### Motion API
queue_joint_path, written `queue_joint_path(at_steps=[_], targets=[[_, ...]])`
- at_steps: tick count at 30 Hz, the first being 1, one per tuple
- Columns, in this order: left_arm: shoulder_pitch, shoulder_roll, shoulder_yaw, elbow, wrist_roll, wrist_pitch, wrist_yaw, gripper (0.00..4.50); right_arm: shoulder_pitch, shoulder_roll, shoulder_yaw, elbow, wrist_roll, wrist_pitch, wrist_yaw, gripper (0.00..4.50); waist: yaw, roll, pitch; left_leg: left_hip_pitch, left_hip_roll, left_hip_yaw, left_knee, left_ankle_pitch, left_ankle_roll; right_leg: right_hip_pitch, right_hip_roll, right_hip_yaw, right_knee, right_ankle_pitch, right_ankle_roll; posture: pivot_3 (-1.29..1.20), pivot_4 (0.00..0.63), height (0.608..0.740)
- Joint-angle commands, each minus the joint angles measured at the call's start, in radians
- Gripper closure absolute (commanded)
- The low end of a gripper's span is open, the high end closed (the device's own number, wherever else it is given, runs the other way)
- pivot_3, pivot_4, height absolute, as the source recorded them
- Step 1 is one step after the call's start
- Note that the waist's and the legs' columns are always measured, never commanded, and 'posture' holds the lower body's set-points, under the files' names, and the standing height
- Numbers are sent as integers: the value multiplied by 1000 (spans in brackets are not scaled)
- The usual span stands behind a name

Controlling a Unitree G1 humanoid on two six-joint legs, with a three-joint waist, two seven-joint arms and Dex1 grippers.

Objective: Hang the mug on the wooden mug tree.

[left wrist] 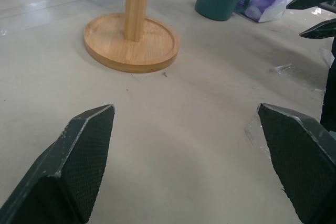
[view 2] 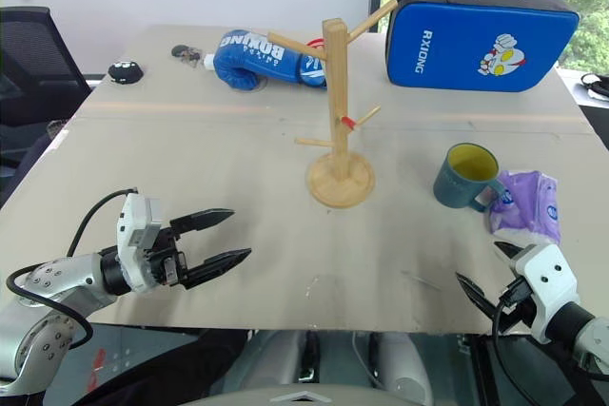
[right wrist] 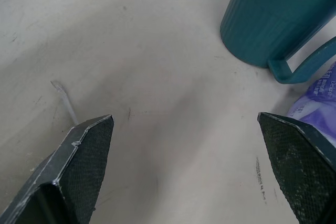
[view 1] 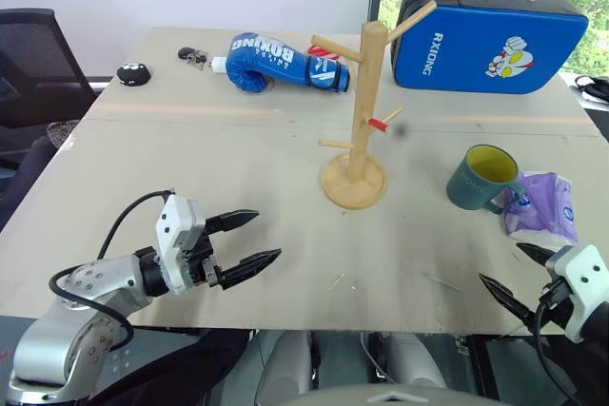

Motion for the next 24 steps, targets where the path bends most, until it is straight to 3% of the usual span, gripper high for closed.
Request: queue_joint_path(at_steps=[1,4,9,17,24], targets=[[-41,9,10,-20,-46,-3,-27,0,-33,37,8,-38,-2,0,-60,52,0,0,0,0,0,0,0,0,0,0,0,0,0,0,0,0,150,740],[-88,25,-12,-55,-122,15,-115,0,-117,100,34,-96,12,69,-180,52,0,0,0,-1,1,-1,2,0,0,0,0,-1,0,0,0,0,150,740],[-111,54,-32,-73,-120,1,-181,0,-195,103,-3,-94,19,147,-252,52,-1,2,-1,-1,-1,0,1,0,0,0,0,-1,0,2,-3,0,150,740],[-149,42,-66,-106,-127,13,-170,0,-252,-56,-76,35,-35,222,-214,52,-1,2,-1,-1,-2,0,1,0,0,0,1,0,0,2,-2,0,150,740],[-156,30,-75,-116,-124,10,-144,0,-476,-141,35,290,-63,368,-236,52,-8,1,-1,1,-1,1,1,0,0,0,3,3,0,1,0,0,150,740]])
